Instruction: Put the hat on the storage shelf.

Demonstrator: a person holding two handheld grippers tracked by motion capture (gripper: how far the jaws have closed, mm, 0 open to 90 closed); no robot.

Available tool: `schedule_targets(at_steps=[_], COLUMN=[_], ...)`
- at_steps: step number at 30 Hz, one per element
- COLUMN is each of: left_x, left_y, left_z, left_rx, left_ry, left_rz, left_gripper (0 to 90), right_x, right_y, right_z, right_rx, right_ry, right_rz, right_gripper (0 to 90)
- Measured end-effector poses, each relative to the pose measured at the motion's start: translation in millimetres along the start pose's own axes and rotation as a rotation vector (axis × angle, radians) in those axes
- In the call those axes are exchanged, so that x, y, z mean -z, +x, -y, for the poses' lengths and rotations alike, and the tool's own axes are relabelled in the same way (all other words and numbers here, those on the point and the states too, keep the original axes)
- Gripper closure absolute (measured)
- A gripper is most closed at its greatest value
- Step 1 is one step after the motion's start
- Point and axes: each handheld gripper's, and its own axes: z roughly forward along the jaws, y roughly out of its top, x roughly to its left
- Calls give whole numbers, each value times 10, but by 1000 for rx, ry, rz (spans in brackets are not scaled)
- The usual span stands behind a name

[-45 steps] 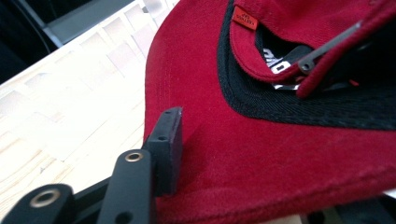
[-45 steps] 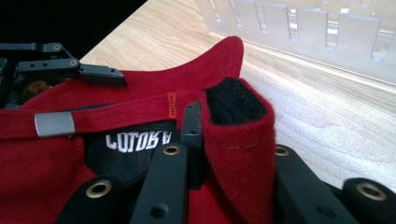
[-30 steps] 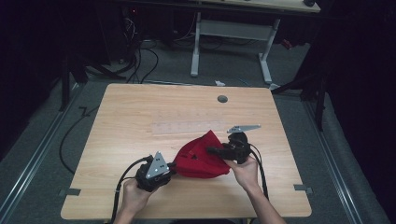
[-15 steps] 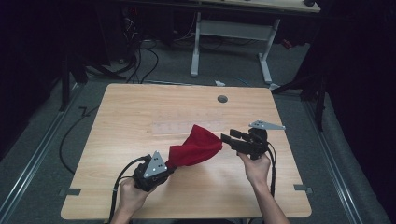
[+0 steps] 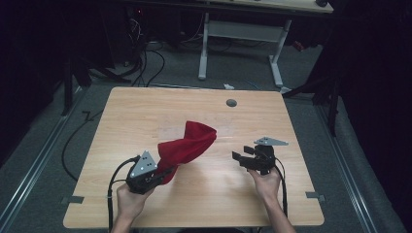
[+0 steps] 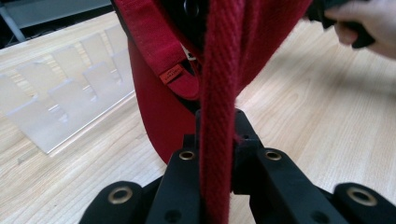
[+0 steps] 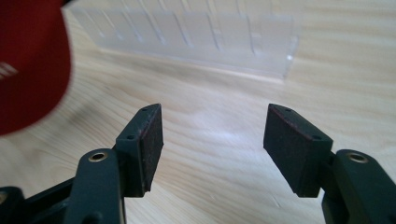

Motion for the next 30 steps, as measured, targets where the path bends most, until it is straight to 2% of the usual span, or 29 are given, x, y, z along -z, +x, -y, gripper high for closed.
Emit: schedule_targets(at_steps=[4,10,16,19,21,25,29,30], left_x=[-6,-29,-36,-26,-14,9,32,30], left_y=[48,124,199,247,279,317,342,357], left_z=[-23,-97,-172,-204,-229,-282,-363,-395], left_rx=[26,69,105,126,142,168,166,179], left_ry=[-20,-48,-64,-73,-79,-81,-90,-94], left_rz=[-8,-19,-34,-44,-48,-58,-73,-74], left_gripper=[849,848,847,847,846,846,845,845], right_x=[-61,-136,-183,-226,-241,-244,-244,-245], right_y=[-71,-151,-188,-194,-174,-184,-185,-184], right_z=[111,264,343,379,406,408,408,409], right_rx=[-3,25,40,58,92,92,93,94], right_ry=[28,62,90,105,91,84,84,85], right_rz=[49,155,205,224,245,241,239,239], right_gripper=[372,370,362,355,357,366,363,361])
